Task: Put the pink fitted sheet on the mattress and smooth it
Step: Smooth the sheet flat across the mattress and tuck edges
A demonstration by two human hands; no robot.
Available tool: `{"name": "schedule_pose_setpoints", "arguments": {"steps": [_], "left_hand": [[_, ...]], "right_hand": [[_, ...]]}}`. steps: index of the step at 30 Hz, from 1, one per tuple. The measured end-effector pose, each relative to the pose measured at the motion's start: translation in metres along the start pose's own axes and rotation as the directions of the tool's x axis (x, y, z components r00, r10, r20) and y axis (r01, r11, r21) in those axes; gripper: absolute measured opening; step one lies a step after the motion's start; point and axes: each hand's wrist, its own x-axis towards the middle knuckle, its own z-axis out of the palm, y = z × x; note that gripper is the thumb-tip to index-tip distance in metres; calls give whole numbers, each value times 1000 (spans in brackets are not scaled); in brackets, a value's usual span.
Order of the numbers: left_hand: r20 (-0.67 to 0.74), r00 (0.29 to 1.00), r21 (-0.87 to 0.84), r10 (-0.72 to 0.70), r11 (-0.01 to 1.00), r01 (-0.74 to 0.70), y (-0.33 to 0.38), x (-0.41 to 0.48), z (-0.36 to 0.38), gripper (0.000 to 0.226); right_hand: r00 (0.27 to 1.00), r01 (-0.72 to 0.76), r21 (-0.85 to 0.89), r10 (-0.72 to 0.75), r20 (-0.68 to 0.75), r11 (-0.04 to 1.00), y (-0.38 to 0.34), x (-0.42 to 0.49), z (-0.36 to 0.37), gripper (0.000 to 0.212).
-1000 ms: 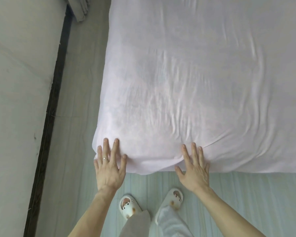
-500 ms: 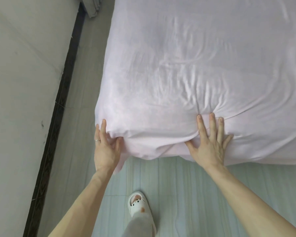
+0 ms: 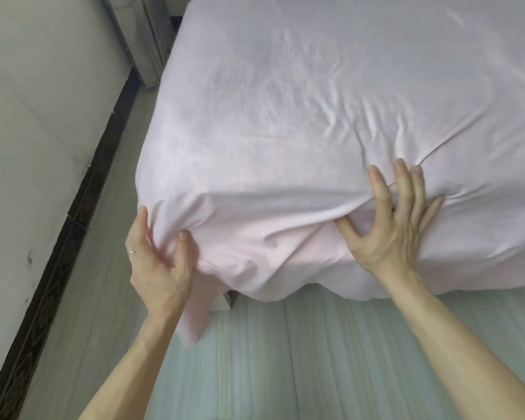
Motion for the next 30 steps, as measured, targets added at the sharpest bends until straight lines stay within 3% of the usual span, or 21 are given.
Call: {"name": "schedule_pose_setpoints", "arguments": {"steps": [3,5,8,10,15,20,23,27,30], "left_hand": [[27,996,-79,83,994,-80,-13,-6,-7,71],[74,984,-50,164,986,-160,-24,-14,-14,77],[159,921,124,356,918,-377,-34,-28,-31,83],[243,865,294,440,816,-498,-36,-29,-40,81],[294,785,515,545,602,-610,-20,-35,-46,26],[370,741,531,560,527,-663,-6,-35,-45,20],[399,701,539,591,468,-701,-3,-45,-38,17],[443,717,590,538,428,-685,9,-55,-30,19],[556,653,571,514,335,-750,41,-43,-32,10]], "right_hand": [[997,-51,59,55,-55,997,-9,-19,-2,78],[998,-6,112,13,-66,994,-9,-37,-4,78],[989,138,144,-130,-67,980,1,-66,-13,68],[980,198,138,-197,-19,971,13,-76,-19,56],[943,330,184,-331,-28,926,27,-71,-31,25],[939,342,178,-344,-21,923,38,-66,-48,18],[947,303,194,-317,47,933,56,-78,-55,15],[946,246,192,-279,165,950,62,-83,-67,14],[875,144,217,-226,429,966,63,-69,-78,19]]}}
